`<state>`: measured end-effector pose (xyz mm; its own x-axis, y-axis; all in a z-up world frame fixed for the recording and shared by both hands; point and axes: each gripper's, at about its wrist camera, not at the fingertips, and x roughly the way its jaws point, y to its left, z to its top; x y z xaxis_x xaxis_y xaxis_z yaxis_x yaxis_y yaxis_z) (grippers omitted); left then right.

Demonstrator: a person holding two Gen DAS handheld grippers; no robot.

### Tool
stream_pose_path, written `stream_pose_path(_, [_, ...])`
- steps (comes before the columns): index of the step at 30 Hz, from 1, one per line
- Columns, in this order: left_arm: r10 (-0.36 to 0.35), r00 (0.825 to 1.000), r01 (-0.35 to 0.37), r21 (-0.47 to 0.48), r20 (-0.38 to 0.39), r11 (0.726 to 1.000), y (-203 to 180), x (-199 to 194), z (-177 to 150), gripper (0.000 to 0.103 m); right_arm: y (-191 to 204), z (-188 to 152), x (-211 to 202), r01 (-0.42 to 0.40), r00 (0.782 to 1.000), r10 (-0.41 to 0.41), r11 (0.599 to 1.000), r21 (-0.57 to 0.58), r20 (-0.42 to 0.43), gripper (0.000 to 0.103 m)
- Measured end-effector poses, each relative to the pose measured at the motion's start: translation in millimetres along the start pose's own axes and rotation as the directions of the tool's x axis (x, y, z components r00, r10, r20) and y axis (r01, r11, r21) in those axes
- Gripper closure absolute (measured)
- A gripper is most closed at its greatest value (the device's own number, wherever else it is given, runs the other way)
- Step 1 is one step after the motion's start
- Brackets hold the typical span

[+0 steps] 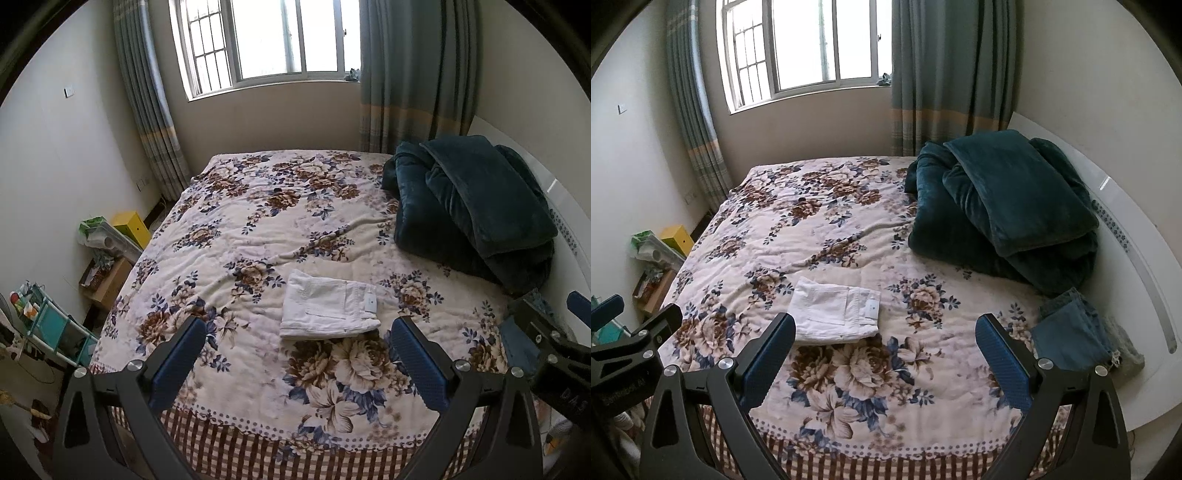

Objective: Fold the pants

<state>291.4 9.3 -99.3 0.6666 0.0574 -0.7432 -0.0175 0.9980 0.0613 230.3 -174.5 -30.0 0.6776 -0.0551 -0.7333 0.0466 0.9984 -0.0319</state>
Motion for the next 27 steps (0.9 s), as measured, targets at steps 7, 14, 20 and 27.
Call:
stream_pose_path(7, [0.001,1.000,-0.001,0.002,0.007,1.000,1.3,-2.6,2.4,0.000,-0.3,-2.8,-0.4,-0.008,1.000,0.008,1.000,0.001,-0.014,0.003])
stream_pose_path(14, [0.004,1.000,-0.004,0.002,0.005,1.000,2.7,-4.0,2.8,0.000,-1.4,-2.9,-0.1,-0.009,1.000,0.009,1.000,0.001,-0.016,0.003])
stream_pose_path(20, [-0.002,1.000,0.002,0.002,0.006,1.000,3.6,-6.2,3.9,0.000,-4.8,-4.7,-0.8,-0.006,1.000,0.006,1.000,0.003,-0.009,0.003])
stream_pose_path(27, [-0.002,1.000,0.002,0.005,0.004,1.000,4.5,-7.4,7.0,0.000,-5.2,-6.8,-2.7,-0.004,1.000,0.004,1.000,0.002,-0.010,0.003])
